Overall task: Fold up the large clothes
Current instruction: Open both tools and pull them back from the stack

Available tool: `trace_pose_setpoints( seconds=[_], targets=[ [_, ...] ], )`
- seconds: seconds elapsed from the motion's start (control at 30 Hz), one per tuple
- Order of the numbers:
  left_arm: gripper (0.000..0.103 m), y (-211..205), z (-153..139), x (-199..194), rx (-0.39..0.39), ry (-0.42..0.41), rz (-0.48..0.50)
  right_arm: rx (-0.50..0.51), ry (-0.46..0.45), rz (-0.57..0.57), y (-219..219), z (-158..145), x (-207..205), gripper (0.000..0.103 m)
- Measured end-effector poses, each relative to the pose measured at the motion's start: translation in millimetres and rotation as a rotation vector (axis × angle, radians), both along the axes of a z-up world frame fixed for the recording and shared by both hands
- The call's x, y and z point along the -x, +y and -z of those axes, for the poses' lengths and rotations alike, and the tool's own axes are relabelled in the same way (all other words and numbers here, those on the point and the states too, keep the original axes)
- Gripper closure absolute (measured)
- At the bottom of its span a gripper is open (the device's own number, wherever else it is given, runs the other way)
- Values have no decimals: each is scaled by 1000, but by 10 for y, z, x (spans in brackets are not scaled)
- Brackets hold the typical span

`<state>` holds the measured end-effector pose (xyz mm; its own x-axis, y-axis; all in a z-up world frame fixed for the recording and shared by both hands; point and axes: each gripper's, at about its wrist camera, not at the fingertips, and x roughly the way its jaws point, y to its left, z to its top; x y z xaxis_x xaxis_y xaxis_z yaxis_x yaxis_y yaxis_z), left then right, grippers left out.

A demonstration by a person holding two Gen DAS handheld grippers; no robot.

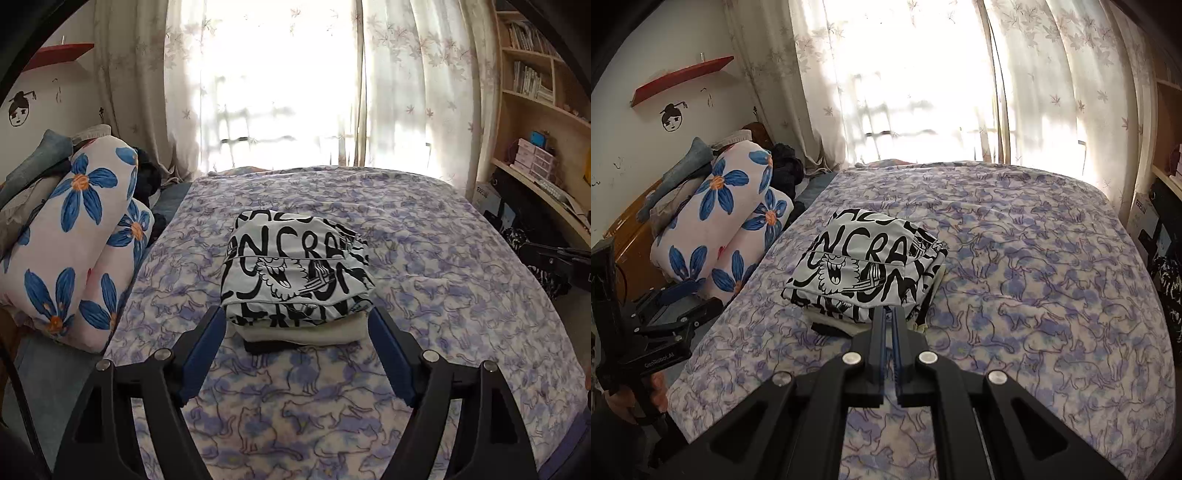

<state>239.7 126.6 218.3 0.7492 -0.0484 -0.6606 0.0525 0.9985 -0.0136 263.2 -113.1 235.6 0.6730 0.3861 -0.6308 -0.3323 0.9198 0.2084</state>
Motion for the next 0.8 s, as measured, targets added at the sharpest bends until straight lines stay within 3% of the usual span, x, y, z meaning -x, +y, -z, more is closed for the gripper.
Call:
trace_pose_setpoints(
  seconds=[0.17,0.2,0.27,0.3,0.33,0.57,0.8],
  targets=[
    [20,-228,-94,461,38,-8,20,42,-33,-5,-150,-171,517,96],
    [15,-275,-114,566,42,-15,20,41,-43,-2,-187,-191,619,88],
    [7,-340,-145,731,47,-31,16,40,-57,16,-257,-198,785,61],
    [3,-370,-158,812,51,-37,12,39,-65,32,-299,-187,862,40],
    [2,-387,-162,864,54,-41,9,38,-77,47,-340,-168,940,31],
    [1,-531,-22,1235,54,-10,-5,39,-6,62,-522,252,1277,31],
    [1,-807,326,1744,34,-50,17,-3,31,84,-689,886,1744,31]
  ],
)
